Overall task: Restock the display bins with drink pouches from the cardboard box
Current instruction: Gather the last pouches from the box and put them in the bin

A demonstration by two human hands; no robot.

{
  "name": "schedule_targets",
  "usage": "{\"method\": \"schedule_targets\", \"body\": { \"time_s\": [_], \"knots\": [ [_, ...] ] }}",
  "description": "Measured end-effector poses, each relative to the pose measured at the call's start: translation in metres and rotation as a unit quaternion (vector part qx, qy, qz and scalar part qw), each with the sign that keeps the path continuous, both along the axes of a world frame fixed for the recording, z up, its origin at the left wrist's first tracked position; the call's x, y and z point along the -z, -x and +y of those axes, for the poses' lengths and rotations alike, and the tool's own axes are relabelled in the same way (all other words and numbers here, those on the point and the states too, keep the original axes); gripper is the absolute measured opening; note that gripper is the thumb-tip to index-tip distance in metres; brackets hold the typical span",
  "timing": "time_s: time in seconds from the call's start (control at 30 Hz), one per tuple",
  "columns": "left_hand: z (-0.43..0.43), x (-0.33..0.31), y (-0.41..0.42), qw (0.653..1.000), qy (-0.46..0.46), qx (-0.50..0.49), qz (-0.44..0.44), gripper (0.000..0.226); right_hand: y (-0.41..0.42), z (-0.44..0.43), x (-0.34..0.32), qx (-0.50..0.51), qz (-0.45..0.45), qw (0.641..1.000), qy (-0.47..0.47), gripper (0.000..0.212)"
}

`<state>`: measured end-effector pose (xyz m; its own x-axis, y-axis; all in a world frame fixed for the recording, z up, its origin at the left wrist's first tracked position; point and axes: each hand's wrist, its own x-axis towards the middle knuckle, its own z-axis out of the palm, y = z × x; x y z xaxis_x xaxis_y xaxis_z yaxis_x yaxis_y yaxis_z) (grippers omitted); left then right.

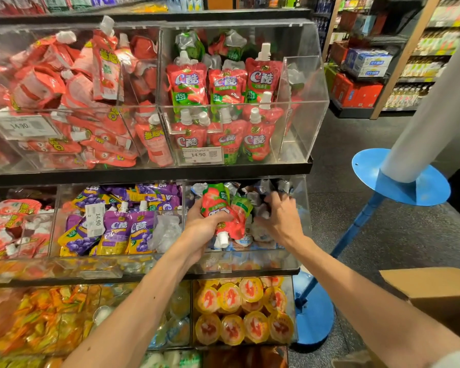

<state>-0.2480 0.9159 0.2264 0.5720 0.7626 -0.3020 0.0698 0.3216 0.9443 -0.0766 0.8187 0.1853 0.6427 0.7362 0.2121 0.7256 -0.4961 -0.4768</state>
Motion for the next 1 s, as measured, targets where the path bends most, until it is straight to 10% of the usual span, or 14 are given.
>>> {"method": "schedule_targets", "body": {
  "time_s": [0.17,0.4,0.6,0.77,1.0],
  "knots": [
    [-0.002,-0.013,0.018,0.996,0.047,0.029,-0.073,0.034,0.04,-0.004,-0.035,-0.186,-0.127,0.972,-0.069,0.082],
    [-0.008,-0.052,0.057,0.994,-0.037,0.046,-0.087,0.054,0.091,-0.002,-0.07,-0.237,-0.136,0.954,-0.121,0.056],
    [-0.014,-0.113,0.091,0.991,-0.088,-0.099,-0.035,0.044,0.134,-0.003,-0.106,-0.222,0.142,0.954,-0.142,0.02],
    [-0.015,-0.158,0.142,0.965,-0.092,-0.207,-0.131,0.019,0.189,-0.013,-0.145,-0.29,0.407,0.829,-0.251,0.013],
    [-0.025,-0.192,0.18,0.867,-0.435,-0.237,-0.054,0.042,0.218,-0.008,-0.198,-0.192,0.542,0.803,-0.156,0.038]
  ]
}}
